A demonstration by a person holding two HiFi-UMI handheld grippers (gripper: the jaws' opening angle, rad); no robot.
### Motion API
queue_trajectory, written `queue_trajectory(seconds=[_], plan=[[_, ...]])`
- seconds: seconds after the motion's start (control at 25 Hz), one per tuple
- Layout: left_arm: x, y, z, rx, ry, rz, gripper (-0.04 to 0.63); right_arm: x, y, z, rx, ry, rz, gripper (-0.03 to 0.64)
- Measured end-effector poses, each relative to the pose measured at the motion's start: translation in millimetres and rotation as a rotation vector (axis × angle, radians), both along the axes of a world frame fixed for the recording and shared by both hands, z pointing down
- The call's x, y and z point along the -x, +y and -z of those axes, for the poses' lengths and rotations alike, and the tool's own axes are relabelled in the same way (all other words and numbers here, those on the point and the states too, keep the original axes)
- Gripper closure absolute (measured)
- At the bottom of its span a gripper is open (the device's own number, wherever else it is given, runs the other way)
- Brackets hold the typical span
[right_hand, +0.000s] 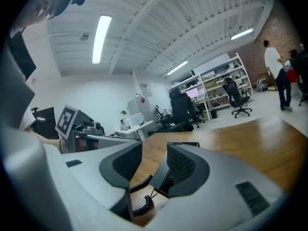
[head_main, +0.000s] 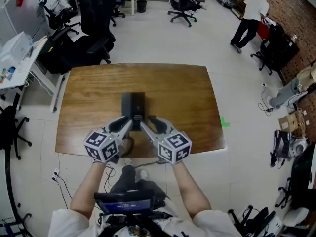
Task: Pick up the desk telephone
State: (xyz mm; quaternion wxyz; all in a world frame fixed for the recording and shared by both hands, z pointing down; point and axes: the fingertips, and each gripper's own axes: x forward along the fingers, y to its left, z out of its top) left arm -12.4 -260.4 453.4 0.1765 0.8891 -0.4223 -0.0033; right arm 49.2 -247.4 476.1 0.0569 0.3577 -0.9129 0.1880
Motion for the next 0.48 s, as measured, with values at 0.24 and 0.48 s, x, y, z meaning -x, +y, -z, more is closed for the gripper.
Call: queue_trajectory(seconds=[0.24,0.48], plan=[[21.6,-28.4,-37.7,0.097,-0.007,-0.034,0.449,-2.9,-22.8,-36.5,0.119,-0.016,0.005,0.424],[41.1,-56.2,-85.1,0.220,-0.012,-0.069,0.425,-7.3,-48.7,-71.7,0.242,-0.039,0.001,0.397]])
